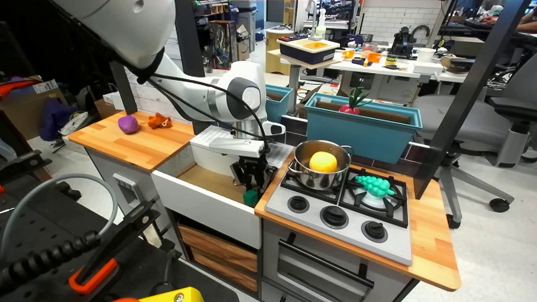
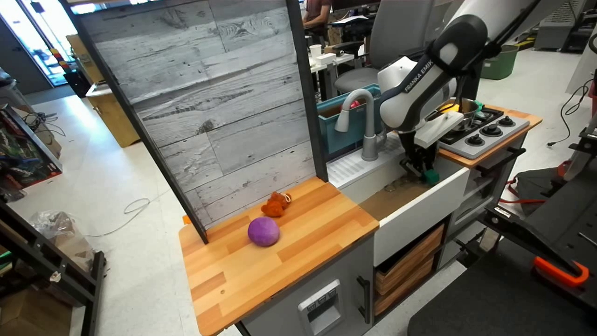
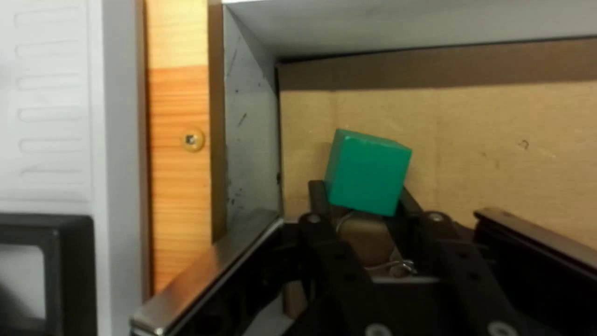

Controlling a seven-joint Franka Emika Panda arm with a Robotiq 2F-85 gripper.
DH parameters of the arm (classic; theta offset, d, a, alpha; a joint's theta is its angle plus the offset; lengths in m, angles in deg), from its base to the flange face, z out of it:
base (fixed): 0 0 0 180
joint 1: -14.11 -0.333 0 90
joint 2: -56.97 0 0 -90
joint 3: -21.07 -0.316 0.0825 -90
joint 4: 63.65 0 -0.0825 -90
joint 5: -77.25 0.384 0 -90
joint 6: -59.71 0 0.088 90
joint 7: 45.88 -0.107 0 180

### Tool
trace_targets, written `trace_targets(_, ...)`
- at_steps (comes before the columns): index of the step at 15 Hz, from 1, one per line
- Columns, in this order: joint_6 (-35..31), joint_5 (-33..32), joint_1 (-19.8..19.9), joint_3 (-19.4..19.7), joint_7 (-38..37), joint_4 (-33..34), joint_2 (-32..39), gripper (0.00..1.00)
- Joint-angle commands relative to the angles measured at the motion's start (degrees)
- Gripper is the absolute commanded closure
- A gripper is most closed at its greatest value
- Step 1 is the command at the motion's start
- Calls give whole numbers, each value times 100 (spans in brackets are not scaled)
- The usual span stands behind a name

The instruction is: Put the green block inside the sink

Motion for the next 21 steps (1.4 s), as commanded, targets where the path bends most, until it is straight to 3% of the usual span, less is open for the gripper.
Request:
trace_targets(1,65,-132,-5,76,40,62,-6,90)
trace_targets(3,48,-153,-9,81,28,41,-32,90)
trace_targets(4,71,-161,-16,84,22,33,-42,78)
trace_targets(5,56,-165,-21,79,18,34,-48,41)
trace_targets(6,66,-176,-31,76,31,44,-51,40)
trace_targets(11,129,-199,-254,-1,0,243,-75,4)
trace_targets(13,94,-134,-351,-97,58,267,-162,0)
trace_targets(15,-140,-171,-527,-167,57,-214,-497,0)
trace_targets(21,-1390,-166,-589,-463,34,-2239,-1592,0)
